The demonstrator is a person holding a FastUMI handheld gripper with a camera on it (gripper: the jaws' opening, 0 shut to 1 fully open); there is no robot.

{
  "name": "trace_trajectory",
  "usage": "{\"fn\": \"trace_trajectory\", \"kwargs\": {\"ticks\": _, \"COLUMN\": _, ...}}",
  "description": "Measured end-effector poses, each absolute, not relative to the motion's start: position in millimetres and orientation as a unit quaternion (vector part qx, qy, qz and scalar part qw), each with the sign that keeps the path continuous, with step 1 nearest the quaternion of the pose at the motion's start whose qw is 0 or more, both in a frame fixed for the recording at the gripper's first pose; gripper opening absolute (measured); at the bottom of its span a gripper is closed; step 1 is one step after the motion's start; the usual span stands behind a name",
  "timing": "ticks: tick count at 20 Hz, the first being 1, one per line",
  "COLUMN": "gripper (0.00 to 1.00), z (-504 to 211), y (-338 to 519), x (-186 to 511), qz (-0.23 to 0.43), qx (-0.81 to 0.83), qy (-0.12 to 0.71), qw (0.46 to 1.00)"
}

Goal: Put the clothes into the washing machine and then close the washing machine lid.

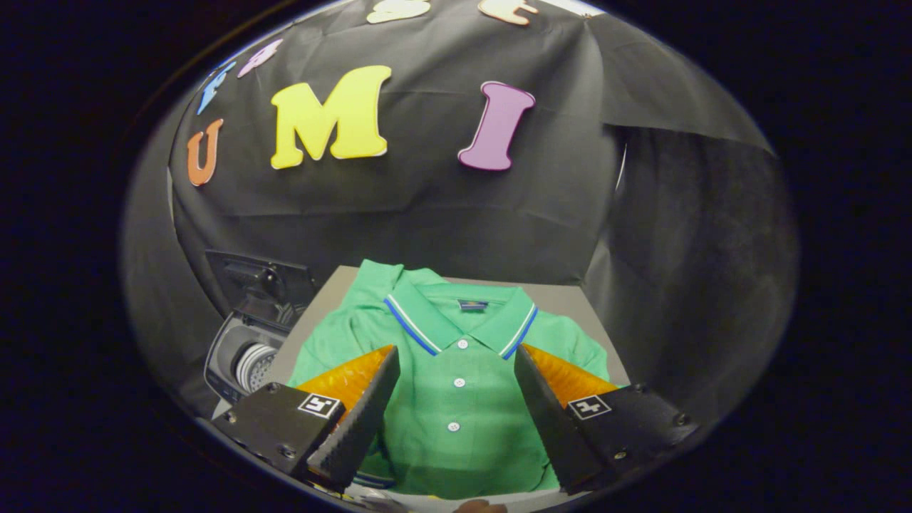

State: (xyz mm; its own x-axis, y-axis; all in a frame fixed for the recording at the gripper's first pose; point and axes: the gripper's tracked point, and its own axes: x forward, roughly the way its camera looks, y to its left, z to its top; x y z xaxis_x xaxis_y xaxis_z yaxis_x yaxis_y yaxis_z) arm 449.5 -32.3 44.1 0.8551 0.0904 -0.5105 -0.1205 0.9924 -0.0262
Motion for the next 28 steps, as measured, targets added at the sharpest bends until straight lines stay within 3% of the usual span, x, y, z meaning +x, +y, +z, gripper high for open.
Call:
{"fn": "trace_trajectory", "kwargs": {"ticks": 11, "gripper": 1.0, "z": 6.9, "y": -47.0, "x": 465.2, "qz": 0.036, "qx": -0.016, "qy": 0.31, "qw": 0.95}}
{"fn": "trace_trajectory", "kwargs": {"ticks": 22, "gripper": 0.98, "z": 3.0, "y": -39.4, "x": 462.2, "qz": 0.071, "qx": -0.007, "qy": 0.327, "qw": 0.942}}
{"fn": "trace_trajectory", "kwargs": {"ticks": 28, "gripper": 0.08, "z": 6.2, "y": -23.7, "x": 461.7, "qz": 0.079, "qx": -0.032, "qy": 0.322, "qw": 0.943}}
